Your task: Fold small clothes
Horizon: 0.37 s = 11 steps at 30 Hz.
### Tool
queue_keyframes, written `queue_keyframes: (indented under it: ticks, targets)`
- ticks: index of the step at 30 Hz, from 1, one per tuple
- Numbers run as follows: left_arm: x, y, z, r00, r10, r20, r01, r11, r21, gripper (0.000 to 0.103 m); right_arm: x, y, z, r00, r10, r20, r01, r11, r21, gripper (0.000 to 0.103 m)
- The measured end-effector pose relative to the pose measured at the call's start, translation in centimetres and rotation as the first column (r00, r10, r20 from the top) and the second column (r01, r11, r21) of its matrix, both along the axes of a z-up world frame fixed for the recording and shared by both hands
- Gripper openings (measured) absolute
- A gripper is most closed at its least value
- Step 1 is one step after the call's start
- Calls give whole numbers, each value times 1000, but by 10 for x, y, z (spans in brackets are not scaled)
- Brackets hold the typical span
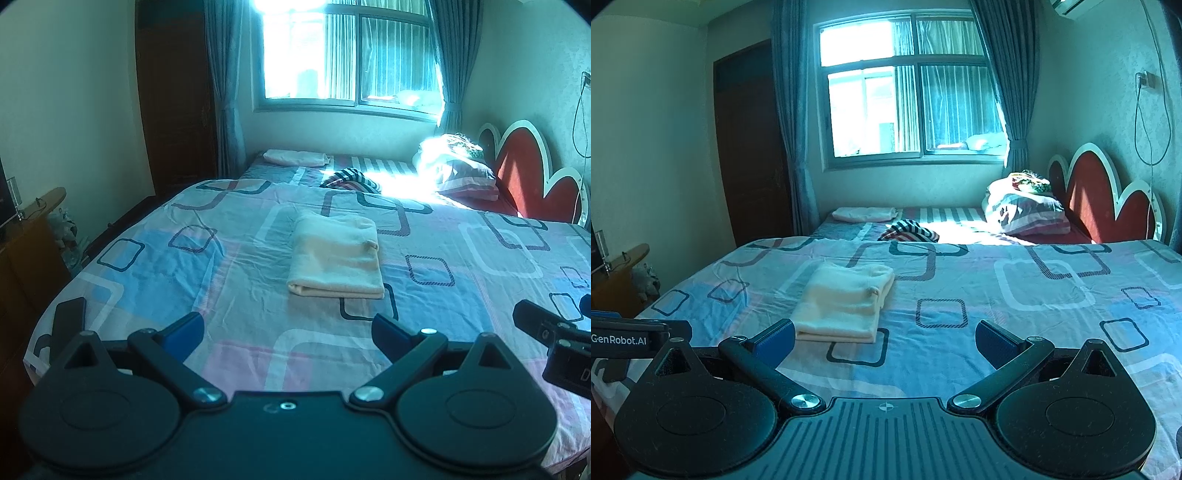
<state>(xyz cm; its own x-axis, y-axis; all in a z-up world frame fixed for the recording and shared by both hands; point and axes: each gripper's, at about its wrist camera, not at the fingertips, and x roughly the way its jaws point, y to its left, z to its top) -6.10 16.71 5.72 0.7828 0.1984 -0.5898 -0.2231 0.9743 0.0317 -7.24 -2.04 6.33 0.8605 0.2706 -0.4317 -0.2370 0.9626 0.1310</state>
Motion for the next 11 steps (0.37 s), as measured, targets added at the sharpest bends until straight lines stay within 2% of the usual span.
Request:
queue_keyframes:
  ticks: [5,9,11]
  targets:
    - [11,-1,-8,999,-44,-21,44,999,-5,97,7,0,-4,1000,0,-14,0,1000,-1,103]
    - [20,-7,-16,996,-81,30,81,997,4,95,16,-2,-12,999,-9,-37,9,1000,-7,103]
    - [34,-9,-20,996,-87,19,87,996,21,97,23,-5,-18,998,-21,-53,21,1000,-12,103]
